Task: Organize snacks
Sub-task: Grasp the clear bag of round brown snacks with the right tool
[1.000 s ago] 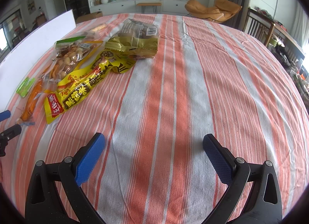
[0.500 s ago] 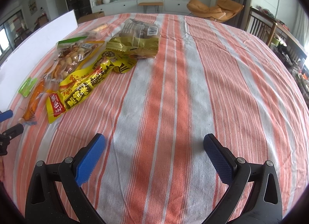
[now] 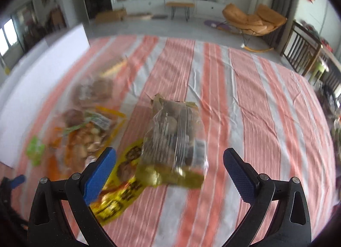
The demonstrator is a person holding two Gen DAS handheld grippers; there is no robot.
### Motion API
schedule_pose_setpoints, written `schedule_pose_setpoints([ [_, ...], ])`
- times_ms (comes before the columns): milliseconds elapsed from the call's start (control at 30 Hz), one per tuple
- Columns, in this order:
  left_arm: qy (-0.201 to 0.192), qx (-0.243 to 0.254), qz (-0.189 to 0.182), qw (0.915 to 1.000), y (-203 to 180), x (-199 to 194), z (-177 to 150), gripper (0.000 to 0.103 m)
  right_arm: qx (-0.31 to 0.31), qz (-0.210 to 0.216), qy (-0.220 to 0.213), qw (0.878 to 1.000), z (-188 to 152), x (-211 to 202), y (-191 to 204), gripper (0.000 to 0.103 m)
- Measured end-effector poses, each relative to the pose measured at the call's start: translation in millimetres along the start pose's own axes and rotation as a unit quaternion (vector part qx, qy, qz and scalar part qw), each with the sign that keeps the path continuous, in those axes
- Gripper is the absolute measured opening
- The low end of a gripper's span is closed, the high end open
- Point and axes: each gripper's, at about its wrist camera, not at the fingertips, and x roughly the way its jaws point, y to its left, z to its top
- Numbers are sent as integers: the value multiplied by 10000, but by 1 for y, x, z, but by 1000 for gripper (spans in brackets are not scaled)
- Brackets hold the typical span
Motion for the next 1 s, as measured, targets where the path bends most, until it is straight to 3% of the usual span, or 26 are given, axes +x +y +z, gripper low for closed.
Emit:
schedule_pose_setpoints([
  [67,0,0,1,10000,0,0,0,103,-218,-356,274,9988,7,21,4,100],
  [133,0,-1,0,10000,0,0,0,103,-67,-263,474,9985,9,35,-5,99],
  [167,0,-1,-1,10000,0,0,0,103,78,-105,489,9987,8,36,-10,92],
  [200,0,-2,-1,10000,0,0,0,103,317,163,492,9982,5,36,-18,70],
  [233,0,-2,-1,10000,0,0,0,103,504,353,478,9970,2,33,-25,69],
  [400,0,-1,1,10000,0,0,0,103,429,277,-34,9987,-27,-8,-34,70],
  [500,0,1,11,10000,0,0,0,103,393,-94,-353,9986,-68,-42,-42,70],
  [600,-2,0,29,10000,1,-1,-1,103,466,-356,-354,9976,-117,-59,-48,71],
  [733,-4,0,28,10000,1,-1,-1,103,747,-260,-499,9956,-161,-63,-46,76],
  [833,-4,0,28,10000,1,-1,-1,103,878,-255,-677,9935,-166,-60,-45,90],
  [933,-7,-5,21,10000,1,-1,0,103,1161,-36,-485,9920,-167,-40,-48,92],
  [1000,-7,-4,22,10000,1,-1,-1,103,1052,-123,-518,9930,-166,-41,-42,93],
])
